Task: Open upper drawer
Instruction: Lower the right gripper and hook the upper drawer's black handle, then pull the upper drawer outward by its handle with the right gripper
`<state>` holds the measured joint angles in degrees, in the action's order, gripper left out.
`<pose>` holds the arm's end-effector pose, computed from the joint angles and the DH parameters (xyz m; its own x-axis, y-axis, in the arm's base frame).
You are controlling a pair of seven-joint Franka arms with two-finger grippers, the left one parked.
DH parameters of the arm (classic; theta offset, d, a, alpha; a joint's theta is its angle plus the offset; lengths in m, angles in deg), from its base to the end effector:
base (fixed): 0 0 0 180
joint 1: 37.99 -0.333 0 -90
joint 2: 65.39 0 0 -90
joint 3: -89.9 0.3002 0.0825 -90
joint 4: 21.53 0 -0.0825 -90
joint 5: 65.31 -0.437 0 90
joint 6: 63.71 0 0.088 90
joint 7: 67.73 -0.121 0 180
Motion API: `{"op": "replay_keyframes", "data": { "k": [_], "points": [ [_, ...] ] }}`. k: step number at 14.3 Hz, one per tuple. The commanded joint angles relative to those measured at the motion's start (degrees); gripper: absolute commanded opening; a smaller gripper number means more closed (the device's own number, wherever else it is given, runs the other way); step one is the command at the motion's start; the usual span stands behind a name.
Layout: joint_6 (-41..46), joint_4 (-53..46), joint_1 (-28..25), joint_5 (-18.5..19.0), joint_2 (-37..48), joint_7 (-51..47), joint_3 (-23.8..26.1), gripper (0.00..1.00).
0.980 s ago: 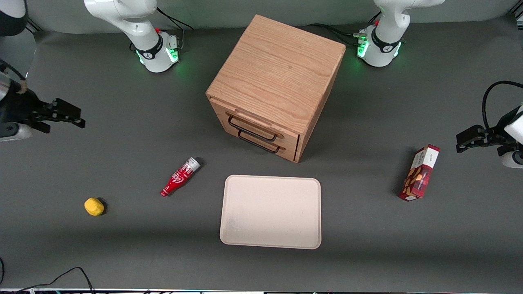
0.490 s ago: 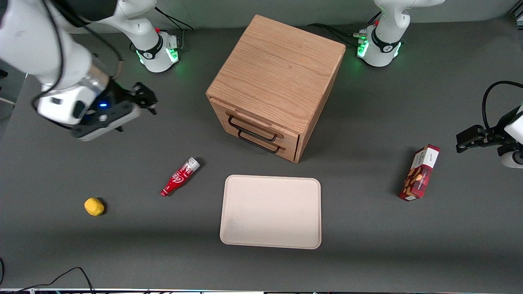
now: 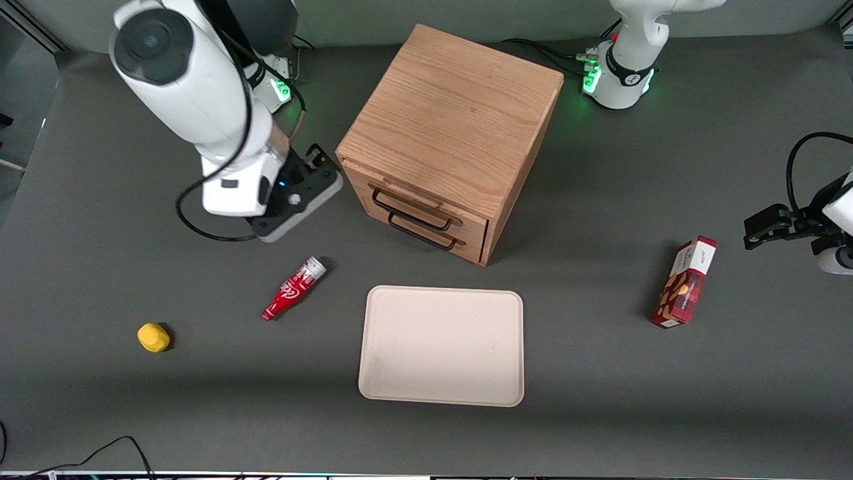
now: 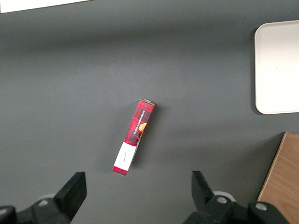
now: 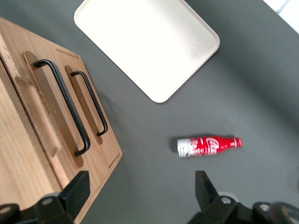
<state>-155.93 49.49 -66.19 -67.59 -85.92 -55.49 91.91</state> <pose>0.6141 0.3583 0.5362 0.7405 0.6717 0.0226 0.6719 -0.7391 -0.0484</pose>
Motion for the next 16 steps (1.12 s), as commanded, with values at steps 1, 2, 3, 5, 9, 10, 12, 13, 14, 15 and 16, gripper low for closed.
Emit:
{"op": "replay_keyframes", "data": {
  "k": [1,2,3,5,9,10,12,13,14,15,16],
  "points": [
    [-2.86,-2.90,-1.51,-0.45,-4.42,2.70,0.62,1.00],
    [-3.75,-2.81,-1.42,-0.62,-5.91,2.79,2.02,1.00],
    [-4.28,-2.72,-1.16,-2.28,-7.05,2.70,3.17,1.00],
    [-7.78,-2.20,-1.07,-6.93,-8.38,3.14,3.18,1.00],
    [-10.34,-1.67,-1.33,-10.72,-11.10,7.79,3.36,1.00],
    [-10.69,-0.71,-1.24,-10.90,-11.28,8.75,3.36,1.00],
    [-12.62,1.57,-1.33,-11.95,-11.37,9.29,4.32,1.00],
    [-13.59,2.80,-1.24,-11.96,-11.37,10.16,4.67,1.00],
    [-13.95,4.12,-1.16,-12.05,-11.37,12.08,4.76,1.00],
    [-13.95,5.26,-0.90,-12.14,-11.28,13.67,4.85,1.00],
    [-14.04,6.23,-0.81,-12.22,-11.02,14.12,5.55,1.00]
  ]
}}
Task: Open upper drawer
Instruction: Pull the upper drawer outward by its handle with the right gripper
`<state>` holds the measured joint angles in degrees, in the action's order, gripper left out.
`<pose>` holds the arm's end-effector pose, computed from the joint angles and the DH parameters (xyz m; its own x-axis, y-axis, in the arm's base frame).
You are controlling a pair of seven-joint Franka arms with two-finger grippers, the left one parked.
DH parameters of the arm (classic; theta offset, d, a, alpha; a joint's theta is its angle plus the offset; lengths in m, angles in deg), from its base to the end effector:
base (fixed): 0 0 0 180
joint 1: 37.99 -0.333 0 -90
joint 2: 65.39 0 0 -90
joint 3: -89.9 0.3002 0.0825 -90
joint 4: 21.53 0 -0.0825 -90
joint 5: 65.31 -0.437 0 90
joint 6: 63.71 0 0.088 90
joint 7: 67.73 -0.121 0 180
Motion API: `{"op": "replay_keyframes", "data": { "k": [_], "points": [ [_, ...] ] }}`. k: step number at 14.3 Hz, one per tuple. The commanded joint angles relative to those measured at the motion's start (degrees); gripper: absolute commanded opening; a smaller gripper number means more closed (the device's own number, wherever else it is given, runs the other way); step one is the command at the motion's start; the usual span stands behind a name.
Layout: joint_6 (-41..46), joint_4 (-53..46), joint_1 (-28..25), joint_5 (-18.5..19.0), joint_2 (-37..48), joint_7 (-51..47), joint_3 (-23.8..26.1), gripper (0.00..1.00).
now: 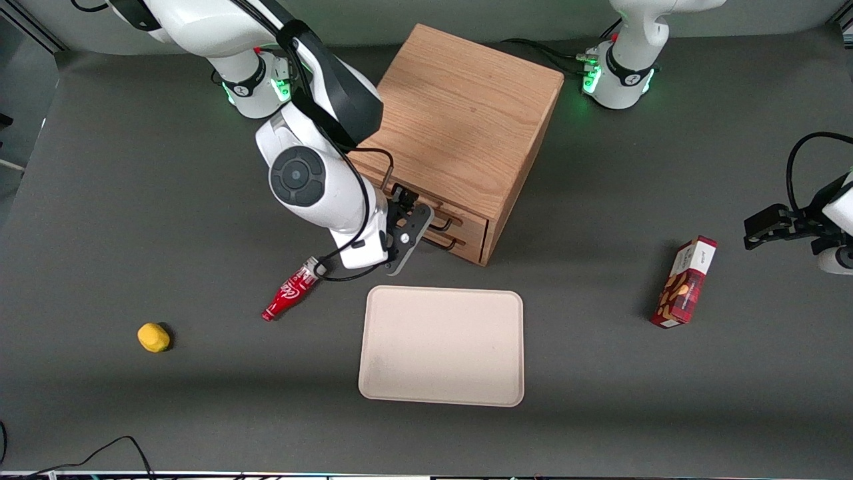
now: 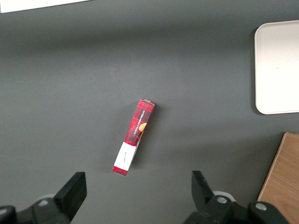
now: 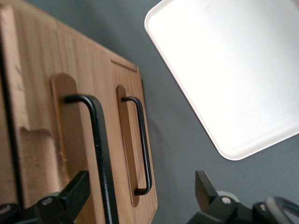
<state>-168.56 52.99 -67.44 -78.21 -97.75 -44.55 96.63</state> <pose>0.6082 0.4506 0.3763 0.5821 0.8101 0.0694 0.7929 -0.5467 -0.2689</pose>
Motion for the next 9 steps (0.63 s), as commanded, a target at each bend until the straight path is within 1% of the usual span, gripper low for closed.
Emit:
{"op": "replay_keyframes", "data": {
  "k": [1,4,6,9],
  "points": [
    [-1.41,3.43,0.70,-1.52,1.07,3.36,1.09,1.00],
    [-2.90,5.28,0.97,-1.35,1.08,6.60,1.09,1.00],
    [-2.99,4.93,1.93,-0.38,0.64,8.36,0.83,1.00],
    [-2.99,2.14,1.94,2.69,-1.12,8.81,0.30,1.00]
  ]
}}
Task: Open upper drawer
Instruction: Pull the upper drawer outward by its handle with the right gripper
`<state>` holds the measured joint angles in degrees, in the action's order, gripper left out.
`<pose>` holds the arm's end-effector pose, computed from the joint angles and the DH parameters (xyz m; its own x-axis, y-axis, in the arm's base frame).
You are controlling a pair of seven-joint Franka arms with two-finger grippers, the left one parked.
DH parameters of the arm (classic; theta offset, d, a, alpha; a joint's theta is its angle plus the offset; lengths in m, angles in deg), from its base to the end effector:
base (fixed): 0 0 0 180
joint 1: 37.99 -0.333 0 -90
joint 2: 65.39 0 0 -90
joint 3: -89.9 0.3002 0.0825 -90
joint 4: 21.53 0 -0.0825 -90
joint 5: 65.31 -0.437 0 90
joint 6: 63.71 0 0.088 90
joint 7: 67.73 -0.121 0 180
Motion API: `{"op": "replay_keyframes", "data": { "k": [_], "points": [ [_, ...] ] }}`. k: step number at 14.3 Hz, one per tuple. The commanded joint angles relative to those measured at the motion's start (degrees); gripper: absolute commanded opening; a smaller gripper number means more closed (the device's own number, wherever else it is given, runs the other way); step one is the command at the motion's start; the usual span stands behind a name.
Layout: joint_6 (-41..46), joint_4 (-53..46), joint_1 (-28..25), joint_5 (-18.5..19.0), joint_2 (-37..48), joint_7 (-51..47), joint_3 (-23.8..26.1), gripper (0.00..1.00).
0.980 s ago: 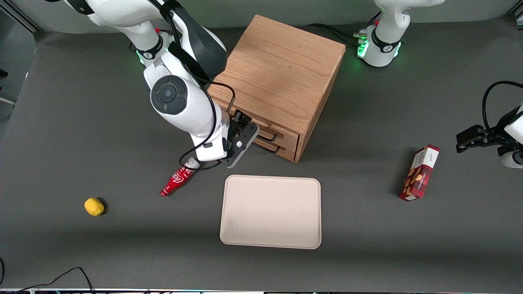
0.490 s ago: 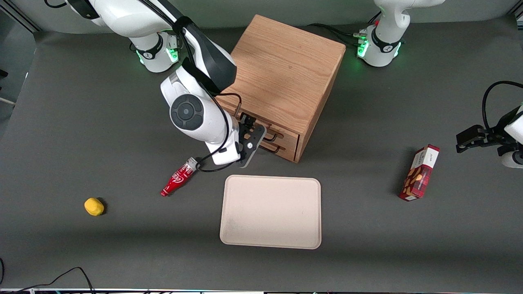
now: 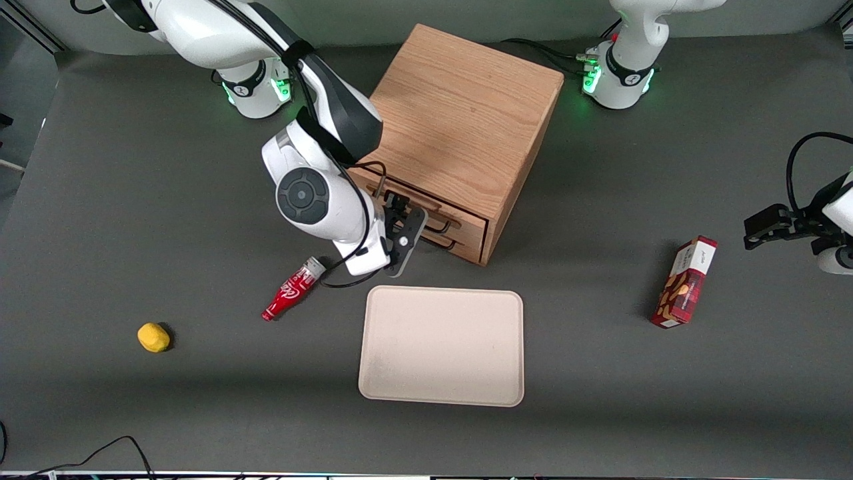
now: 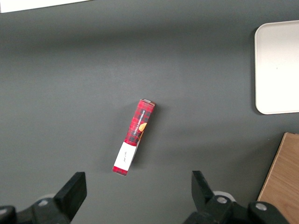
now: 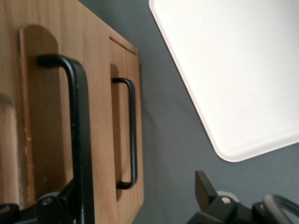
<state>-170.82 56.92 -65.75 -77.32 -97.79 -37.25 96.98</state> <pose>0.6126 0.4310 0.3430 0.5003 0.8631 0.0695 0.8445 -0.4686 -0.2595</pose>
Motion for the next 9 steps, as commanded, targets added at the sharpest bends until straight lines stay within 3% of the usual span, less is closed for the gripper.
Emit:
{"op": "replay_keyframes", "data": {
  "k": [1,9],
  "points": [
    [-0.73,-3.46,0.34,2.50,-2.31,1.60,-0.14,1.00],
    [-1.60,-14.28,1.39,3.48,-7.94,7.22,-6.37,1.00]
  ]
}}
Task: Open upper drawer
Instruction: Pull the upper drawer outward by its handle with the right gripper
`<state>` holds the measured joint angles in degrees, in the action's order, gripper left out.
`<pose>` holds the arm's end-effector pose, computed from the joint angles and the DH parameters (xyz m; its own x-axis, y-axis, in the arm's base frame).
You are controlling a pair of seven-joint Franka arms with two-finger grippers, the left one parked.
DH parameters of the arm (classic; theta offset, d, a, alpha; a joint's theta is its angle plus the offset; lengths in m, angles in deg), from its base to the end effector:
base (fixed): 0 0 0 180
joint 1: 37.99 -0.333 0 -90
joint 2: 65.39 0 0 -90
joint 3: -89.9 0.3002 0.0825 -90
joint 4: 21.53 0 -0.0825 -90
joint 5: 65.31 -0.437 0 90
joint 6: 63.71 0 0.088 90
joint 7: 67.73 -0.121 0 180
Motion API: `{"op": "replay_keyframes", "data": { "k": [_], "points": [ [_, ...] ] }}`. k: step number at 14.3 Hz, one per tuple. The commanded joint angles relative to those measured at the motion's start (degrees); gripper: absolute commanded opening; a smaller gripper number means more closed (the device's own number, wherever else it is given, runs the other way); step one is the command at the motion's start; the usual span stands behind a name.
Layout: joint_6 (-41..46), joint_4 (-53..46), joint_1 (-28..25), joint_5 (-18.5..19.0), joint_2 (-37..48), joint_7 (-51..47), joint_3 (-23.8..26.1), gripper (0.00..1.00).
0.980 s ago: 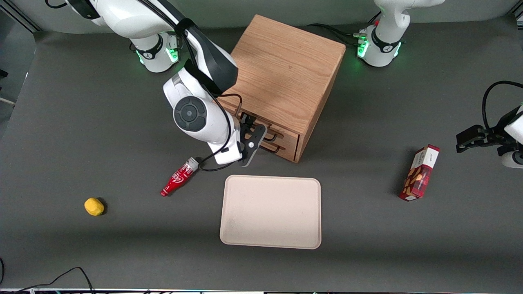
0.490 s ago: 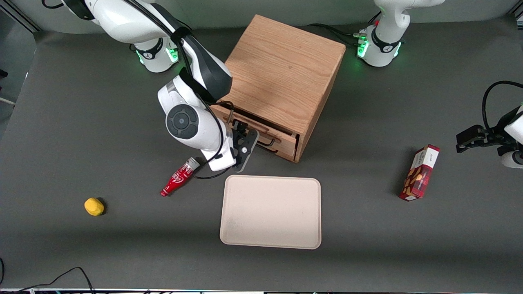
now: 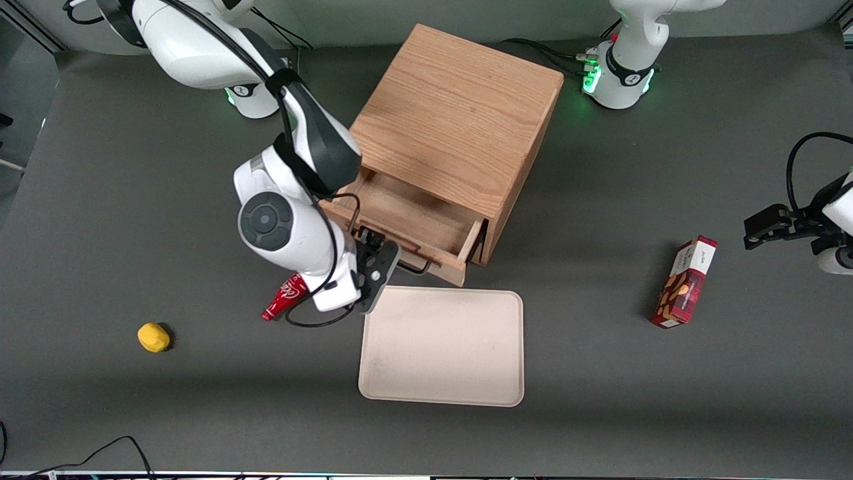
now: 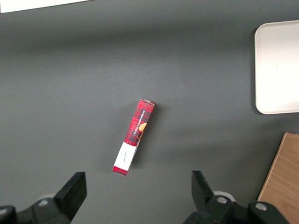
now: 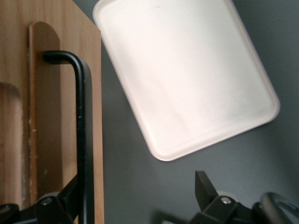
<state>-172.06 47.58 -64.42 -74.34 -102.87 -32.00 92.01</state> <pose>0.6840 0.3802 0.3587 0.4864 0.8652 0.1220 0.8723 -0.4728 -0.1248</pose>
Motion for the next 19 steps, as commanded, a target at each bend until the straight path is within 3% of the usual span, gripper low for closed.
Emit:
{"op": "replay_keyframes", "data": {
  "k": [1,12,16,19],
  "points": [
    [-1.33,-5.29,0.24,0.59,-2.95,3.20,-1.58,1.00],
    [-9.86,-7.23,4.19,-0.28,-4.54,3.74,-2.28,1.00],
    [-9.25,-6.62,3.93,-6.25,-2.09,-2.13,-1.93,1.00],
    [-5.57,-6.18,4.02,-6.61,1.69,-10.39,-1.58,1.00]
  ]
}}
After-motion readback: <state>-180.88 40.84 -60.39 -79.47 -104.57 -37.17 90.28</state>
